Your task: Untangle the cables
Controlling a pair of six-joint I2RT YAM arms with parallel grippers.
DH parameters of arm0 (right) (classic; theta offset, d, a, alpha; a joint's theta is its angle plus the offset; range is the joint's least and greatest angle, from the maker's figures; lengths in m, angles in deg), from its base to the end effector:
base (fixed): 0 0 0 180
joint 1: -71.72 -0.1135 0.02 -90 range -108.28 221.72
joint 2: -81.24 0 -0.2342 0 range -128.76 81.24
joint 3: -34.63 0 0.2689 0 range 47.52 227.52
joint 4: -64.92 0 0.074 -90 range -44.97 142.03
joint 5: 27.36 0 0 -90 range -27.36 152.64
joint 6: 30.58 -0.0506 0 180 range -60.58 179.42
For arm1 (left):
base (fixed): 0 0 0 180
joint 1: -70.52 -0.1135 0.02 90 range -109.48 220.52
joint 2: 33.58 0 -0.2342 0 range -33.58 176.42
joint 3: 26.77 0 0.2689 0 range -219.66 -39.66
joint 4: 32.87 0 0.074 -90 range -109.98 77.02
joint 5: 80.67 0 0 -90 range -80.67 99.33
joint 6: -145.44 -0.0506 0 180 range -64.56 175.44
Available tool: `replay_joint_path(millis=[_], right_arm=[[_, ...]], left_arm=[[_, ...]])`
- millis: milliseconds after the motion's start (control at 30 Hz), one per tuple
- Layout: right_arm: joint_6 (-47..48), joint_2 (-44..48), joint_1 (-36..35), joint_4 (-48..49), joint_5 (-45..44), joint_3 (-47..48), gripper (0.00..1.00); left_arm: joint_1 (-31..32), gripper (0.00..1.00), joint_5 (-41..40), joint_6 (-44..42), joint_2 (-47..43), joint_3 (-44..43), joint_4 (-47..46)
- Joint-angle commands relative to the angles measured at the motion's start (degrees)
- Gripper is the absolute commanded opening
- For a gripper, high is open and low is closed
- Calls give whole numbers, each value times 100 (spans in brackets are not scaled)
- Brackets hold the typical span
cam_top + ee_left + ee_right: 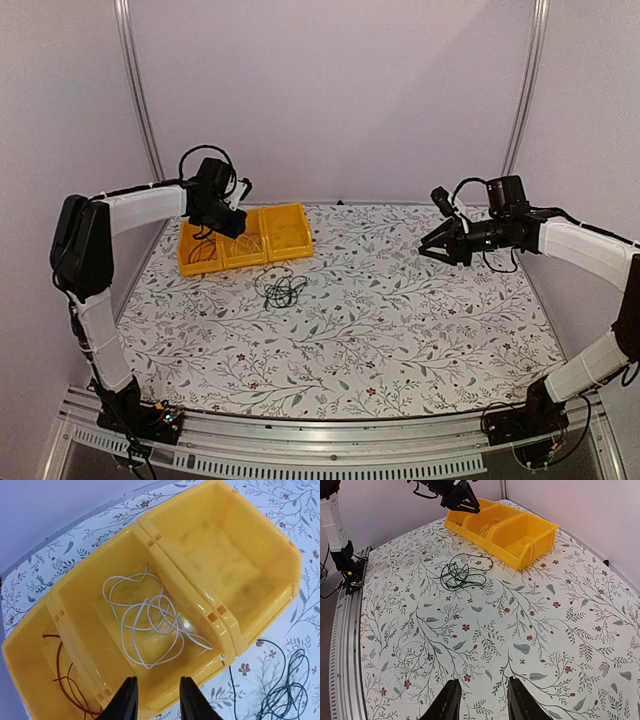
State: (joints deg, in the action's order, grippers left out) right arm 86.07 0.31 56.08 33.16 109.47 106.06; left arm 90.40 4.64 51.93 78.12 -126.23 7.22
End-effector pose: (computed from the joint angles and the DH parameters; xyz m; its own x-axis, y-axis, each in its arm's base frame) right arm 0.3078 0.1245 0.2288 -0.2481 -0.3881 -0.8876 -0.9216 0.3770 0.0927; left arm 0.4203 -0.1476 0.1756 -0.7251 0.3271 -0.6060 0.3369 0.9360 0.1020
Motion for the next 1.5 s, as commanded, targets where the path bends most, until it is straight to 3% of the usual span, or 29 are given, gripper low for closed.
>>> replay_joint_path(millis=[0,100,233,267,367,433,500,633,733,933,1133,1233,1367,1467], right_arm=[[155,-118,-42,-112,25,86,36],[301,-222,-141,-104,-252,72,36],[512,-416,-399,-260,-354,92,39],[605,-492,-512,-399,-287,149,40],[1002,-758,-928,-794,-46,312,43],[1128,-971,-1215,-916,-39,397,44],[1212,-1294,-1579,-1025,-168,491,45],[1313,-1850,-2111,-1131,-302,586,48],[1475,-2193,-2438,-1143,-575,617,51],[1537,-2542,-2636,-1095,-783,708,52],[1543,-2671,-2637,-985,-926,676,51],[1540,-2724,-2637,-937,-914,701,40],[1439,-2765,-2637,-1046,-909,907,1],[1330,-2617,-2632,-1171,-857,1048,0]], left_arm=[[301,31,10,-95,-992,257,-61],[710,32,157,-286,-1471,566,-448],[1165,35,1302,-539,-2221,1174,-1484],[1192,39,1693,-516,-2456,1462,-1971],[1152,68,2391,-64,-3083,2657,-3978],[1110,75,2291,582,-3242,3207,-4893],[1087,74,2341,873,-3274,3341,-4894],[1298,63,2445,649,-3541,3301,-4173],[1410,53,1922,887,-3955,3781,-4257],[1604,52,1846,1358,-4699,5036,-5238],[2033,53,1961,1286,-4555,5298,-5279],[2283,53,1873,1229,-4309,5350,-5295],[2545,53,1797,1267,-3953,5486,-5543],[2771,54,1748,1301,-3573,5571,-5901]])
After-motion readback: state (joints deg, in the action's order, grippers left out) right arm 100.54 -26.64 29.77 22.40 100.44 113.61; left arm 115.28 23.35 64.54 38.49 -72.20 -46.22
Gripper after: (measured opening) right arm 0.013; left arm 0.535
